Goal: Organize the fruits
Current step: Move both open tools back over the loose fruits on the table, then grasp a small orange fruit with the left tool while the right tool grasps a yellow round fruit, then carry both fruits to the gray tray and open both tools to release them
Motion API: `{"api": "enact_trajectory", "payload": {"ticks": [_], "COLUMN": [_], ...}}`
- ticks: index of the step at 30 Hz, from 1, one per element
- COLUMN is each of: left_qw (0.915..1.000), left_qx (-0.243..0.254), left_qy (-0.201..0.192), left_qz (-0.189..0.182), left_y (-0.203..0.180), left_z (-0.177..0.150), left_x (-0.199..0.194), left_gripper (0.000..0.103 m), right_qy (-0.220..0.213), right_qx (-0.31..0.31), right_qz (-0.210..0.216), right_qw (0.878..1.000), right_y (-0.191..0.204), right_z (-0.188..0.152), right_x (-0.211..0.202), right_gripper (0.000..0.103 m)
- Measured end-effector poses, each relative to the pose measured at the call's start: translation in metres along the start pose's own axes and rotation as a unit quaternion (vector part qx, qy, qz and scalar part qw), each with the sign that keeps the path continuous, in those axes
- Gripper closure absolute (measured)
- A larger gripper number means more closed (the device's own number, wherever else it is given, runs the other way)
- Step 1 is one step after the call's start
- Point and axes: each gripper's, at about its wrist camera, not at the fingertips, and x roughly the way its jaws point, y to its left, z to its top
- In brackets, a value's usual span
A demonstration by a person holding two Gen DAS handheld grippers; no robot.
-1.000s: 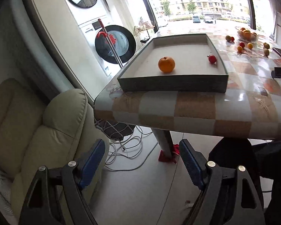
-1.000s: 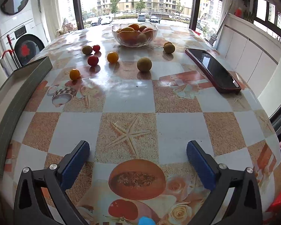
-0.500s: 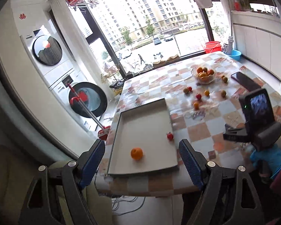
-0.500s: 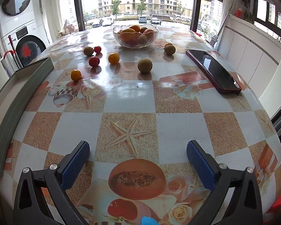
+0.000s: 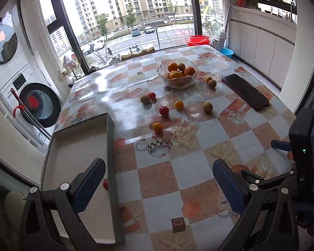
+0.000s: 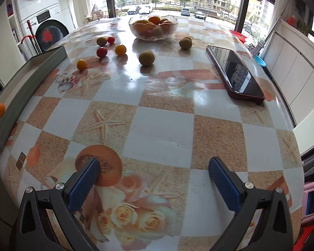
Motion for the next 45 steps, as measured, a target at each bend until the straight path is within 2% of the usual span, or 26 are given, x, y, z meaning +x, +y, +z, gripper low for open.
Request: {"api": "enact_trajectory", "payload": {"ticks": [3, 11, 14, 20, 21, 25, 26, 28, 30, 31, 32, 33, 34, 35, 36, 39, 43, 45], "left_qw": [0.9997, 0.9993, 0.9977, 0.9953, 0.9943, 0.9946, 0.9947, 0.9947, 0.9952, 0.9955, 0.9955, 0.9955, 0.9954, 0.9956, 0.9957, 0.9941, 0.9877, 0.9872], "left_qx": [-0.015, -0.029, -0.059, -0.082, -0.093, -0.092, -0.09, -0.088, -0.081, -0.077, -0.074, -0.072, -0.071, -0.07, -0.069, -0.084, -0.116, -0.117], "left_qy": [0.019, 0.011, 0.034, 0.052, 0.05, 0.046, 0.044, 0.045, 0.043, 0.042, 0.042, 0.041, 0.041, 0.039, 0.037, 0.036, 0.042, 0.033], "left_qz": [-0.01, 0.021, 0.006, -0.001, -0.012, -0.013, -0.02, -0.03, -0.033, -0.036, -0.04, -0.045, -0.05, -0.049, -0.048, -0.059, -0.096, -0.103], "left_y": [-0.008, -0.003, 0.01, 0.026, 0.03, 0.03, 0.029, 0.028, 0.024, 0.022, 0.02, 0.019, 0.017, 0.016, 0.015, 0.02, 0.028, 0.028], "left_z": [0.002, 0.023, 0.027, 0.034, 0.034, 0.036, 0.035, 0.037, 0.038, 0.039, 0.04, 0.041, 0.041, 0.041, 0.041, 0.035, 0.023, 0.016], "left_x": [0.039, 0.101, 0.123, 0.156, 0.158, 0.16, 0.158, 0.158, 0.155, 0.154, 0.153, 0.152, 0.151, 0.15, 0.149, 0.144, 0.131, 0.117], "left_gripper": [0.0, 0.0, 0.0, 0.0, 0.001, 0.002, 0.008, 0.015, 0.031, 0.035, 0.047, 0.06, 0.067, 0.079, 0.084, 0.084, 0.084, 0.084], "right_qy": [-0.001, 0.018, 0.022, 0.029, 0.027, 0.015, 0.01, 0.01, 0.001, -0.004, -0.011, -0.015, -0.016, -0.018, -0.021, -0.023, -0.025, -0.026], "right_qx": [-0.003, 0.018, 0.02, 0.005, 0.002, -0.005, -0.008, -0.012, -0.014, -0.017, -0.017, -0.015, -0.006, 0.006, 0.017, 0.039, 0.052, 0.055], "right_qz": [-0.001, -0.002, -0.009, 0.008, 0.009, 0.012, 0.013, 0.014, 0.006, 0.008, 0.012, 0.019, 0.03, 0.039, 0.045, 0.074, 0.09, 0.098], "right_qw": [1.0, 1.0, 1.0, 1.0, 1.0, 1.0, 1.0, 1.0, 1.0, 1.0, 1.0, 1.0, 0.999, 0.999, 0.999, 0.996, 0.994, 0.993], "right_y": [-0.004, -0.012, -0.012, 0.001, 0.005, 0.015, 0.017, 0.021, 0.025, 0.027, 0.028, 0.027, 0.025, 0.021, 0.016, 0.004, -0.001, -0.001], "right_z": [0.002, 0.036, 0.052, 0.082, 0.088, 0.109, 0.115, 0.123, 0.129, 0.13, 0.13, 0.13, 0.129, 0.127, 0.123, 0.108, 0.085, 0.074], "right_x": [0.002, 0.021, 0.032, 0.05, 0.053, 0.064, 0.067, 0.076, 0.079, 0.078, 0.076, 0.074, 0.073, 0.07, 0.067, 0.053, 0.032, 0.023], "right_gripper": [0.0, 0.0, 0.0, 0.0, 0.0, 0.001, 0.002, 0.013, 0.02, 0.031, 0.04, 0.069, 0.075, 0.075, 0.075, 0.075, 0.075, 0.075]}}
